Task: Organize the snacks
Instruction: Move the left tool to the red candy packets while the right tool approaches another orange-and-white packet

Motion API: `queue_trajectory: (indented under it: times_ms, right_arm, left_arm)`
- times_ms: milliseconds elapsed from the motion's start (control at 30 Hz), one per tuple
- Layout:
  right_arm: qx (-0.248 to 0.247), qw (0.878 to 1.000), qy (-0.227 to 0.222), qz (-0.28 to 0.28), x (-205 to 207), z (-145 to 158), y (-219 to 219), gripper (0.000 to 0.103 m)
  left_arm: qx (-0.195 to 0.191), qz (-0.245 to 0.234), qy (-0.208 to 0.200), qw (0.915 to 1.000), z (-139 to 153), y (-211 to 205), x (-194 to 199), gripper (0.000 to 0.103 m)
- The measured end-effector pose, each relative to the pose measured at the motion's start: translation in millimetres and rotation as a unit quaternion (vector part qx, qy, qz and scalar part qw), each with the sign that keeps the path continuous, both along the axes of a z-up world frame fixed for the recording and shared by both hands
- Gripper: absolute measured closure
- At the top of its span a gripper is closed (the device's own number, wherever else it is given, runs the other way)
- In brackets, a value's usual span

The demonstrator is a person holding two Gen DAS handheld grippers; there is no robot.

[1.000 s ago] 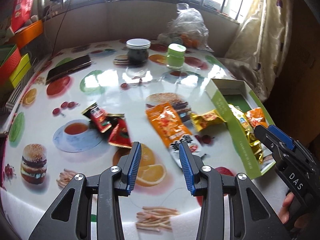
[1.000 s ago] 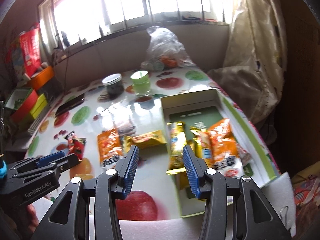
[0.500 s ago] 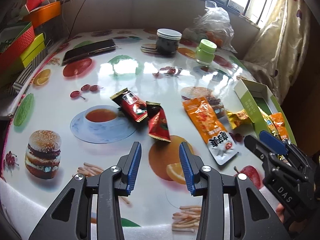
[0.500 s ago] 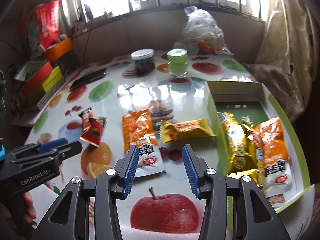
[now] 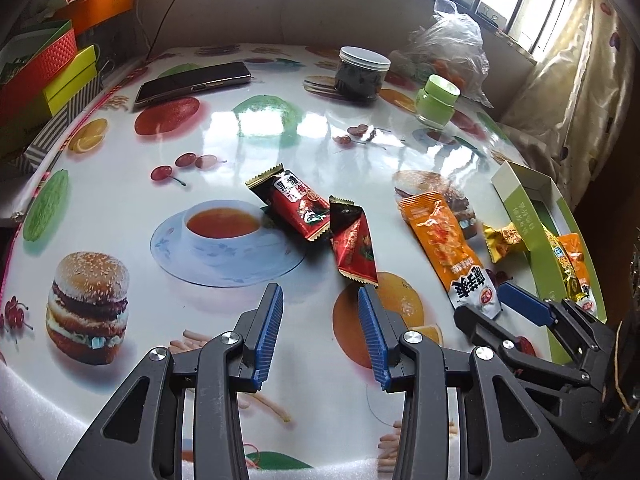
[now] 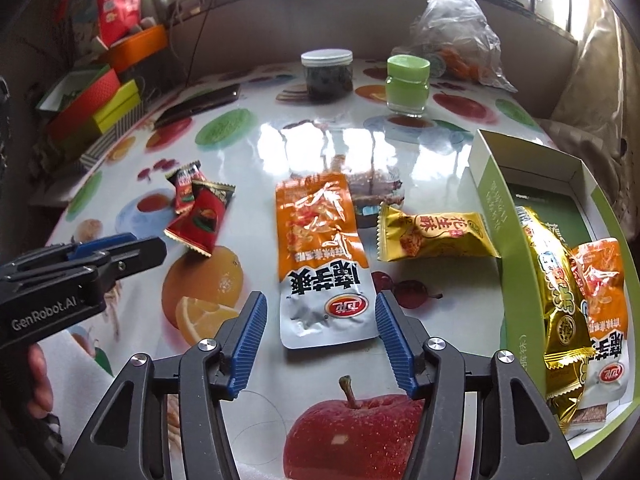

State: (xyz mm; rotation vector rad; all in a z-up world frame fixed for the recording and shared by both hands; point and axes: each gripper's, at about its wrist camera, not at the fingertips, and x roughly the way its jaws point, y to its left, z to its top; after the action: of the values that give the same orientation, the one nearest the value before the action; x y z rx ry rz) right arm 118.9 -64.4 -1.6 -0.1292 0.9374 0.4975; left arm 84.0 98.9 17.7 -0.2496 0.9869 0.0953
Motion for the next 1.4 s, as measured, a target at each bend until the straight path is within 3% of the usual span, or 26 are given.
queue_trajectory:
  times_ms: [233,400,500,667,833,1400]
  right_arm:
    - [-0.044,0.999,-0.017,0.020,-1,-6,11,0.038]
    - [-0.037,0.999,-0.015,0.013,0,-6,9,0.038]
    - [-0.032,0.999,-0.015,0.001,1,-5,6,0.048]
    - [-0.012,1.000,-0.007,-0.012,2,-4,-2,0.050]
    - [0.005,1.000,-0.004,-0.028,3,-3,-9,0.059]
    - [0.029,0.999,-0.005,-0.043,0,0,-18,0.065]
  left_arm:
    - [-0.005,-0.002,0.003,1.0000,-4,2,4,0.062]
    - [-0.006,-0.002,0.006,1.0000,-6,2,7,0.062]
    - [-0.007,-0.002,0.008,0.9999,-7,2,8,0.062]
    - [-0.006,-0.002,0.011,0.9999,-9,2,9,0.062]
    - [-0.006,-0.004,0.013,0.9999,-11,1,11,0.062]
    - [-0.039,-0.008,-0.002,0.9992,-12,4,22,0.062]
